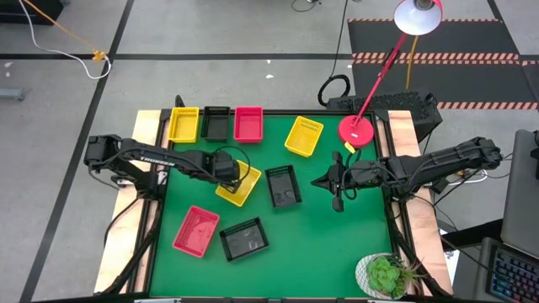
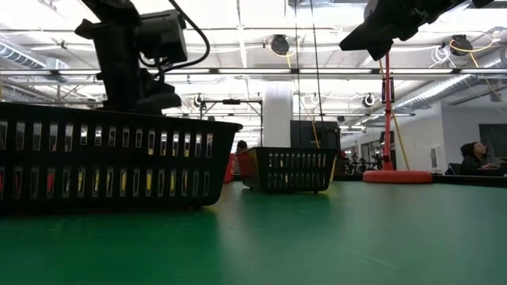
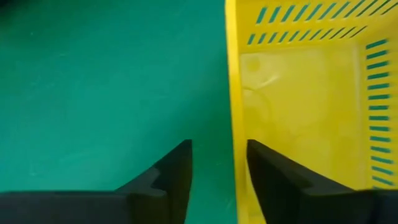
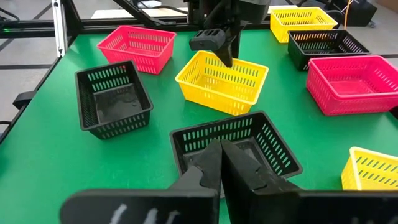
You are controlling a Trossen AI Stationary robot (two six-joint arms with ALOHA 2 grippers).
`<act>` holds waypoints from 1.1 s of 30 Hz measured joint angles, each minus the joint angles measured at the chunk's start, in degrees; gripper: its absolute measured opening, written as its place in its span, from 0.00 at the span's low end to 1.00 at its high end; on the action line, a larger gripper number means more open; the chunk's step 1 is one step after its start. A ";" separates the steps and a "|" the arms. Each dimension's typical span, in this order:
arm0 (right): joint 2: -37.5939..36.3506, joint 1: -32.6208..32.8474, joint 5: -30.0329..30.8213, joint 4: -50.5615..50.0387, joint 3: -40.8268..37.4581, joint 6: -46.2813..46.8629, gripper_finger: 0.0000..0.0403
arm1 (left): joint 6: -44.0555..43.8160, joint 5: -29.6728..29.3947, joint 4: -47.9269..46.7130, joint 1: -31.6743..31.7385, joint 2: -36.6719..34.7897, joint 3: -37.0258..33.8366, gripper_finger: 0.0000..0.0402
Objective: Stack baskets by color
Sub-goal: Stack the bottom yellow bin on top of the top left yellow bin
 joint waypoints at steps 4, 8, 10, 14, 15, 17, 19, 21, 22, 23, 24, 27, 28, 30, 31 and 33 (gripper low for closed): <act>0.00 0.00 0.00 0.00 0.00 -0.20 0.00 | 0.89 0.23 1.32 0.01 0.00 0.00 0.23; 0.00 0.02 0.00 0.00 0.00 -0.22 0.00 | 1.59 0.50 1.40 -0.01 0.00 0.00 0.11; 0.00 0.01 0.00 0.00 0.00 -0.22 0.00 | 1.65 0.57 1.59 -0.01 0.00 0.00 0.05; 0.00 0.02 0.00 0.00 0.00 -0.63 0.00 | 1.51 0.61 1.65 -0.01 -0.04 0.00 0.04; 0.00 0.02 0.00 0.00 0.00 -0.63 0.00 | 1.24 0.61 1.69 0.01 -0.04 0.00 0.06; 0.00 0.01 0.00 -0.02 0.00 -0.63 0.00 | 0.72 0.61 1.83 0.01 -0.04 0.00 0.07; 0.00 0.01 0.00 0.00 0.00 -0.64 0.00 | 0.39 0.66 1.79 0.01 -0.24 0.00 0.06; 0.00 0.02 0.00 -0.02 0.00 -0.64 0.00 | 0.40 0.99 1.91 -0.01 -0.76 0.01 0.04; 0.00 0.01 0.00 0.00 0.00 -0.65 0.00 | 0.54 1.30 2.11 -0.01 -0.83 0.04 0.03; 0.00 0.02 0.00 0.00 0.00 -0.64 0.00 | 0.52 1.61 2.14 0.00 -1.04 0.03 0.02; 0.00 0.02 0.00 -0.02 0.00 -0.66 0.00 | 0.52 1.80 1.95 0.01 -1.47 0.02 0.03; 0.00 0.01 0.00 -0.01 0.02 -0.71 0.00 | 0.12 1.89 2.09 -0.01 -2.82 0.04 0.05; 0.02 0.01 0.00 -0.05 0.02 -0.83 0.00 | 0.13 1.95 1.89 -0.01 -3.22 0.04 0.05; 0.02 0.02 0.00 0.02 0.02 -0.85 0.00 | 0.11 1.92 1.84 -0.01 -4.47 0.04 0.04; 0.02 0.02 0.00 -0.02 0.02 -0.85 0.00 | 0.13 1.92 1.70 0.01 -5.25 0.04 0.03; 0.02 0.02 0.00 0.04 0.02 -0.85 0.00 | 0.55 1.91 1.28 0.01 -6.64 0.04 0.02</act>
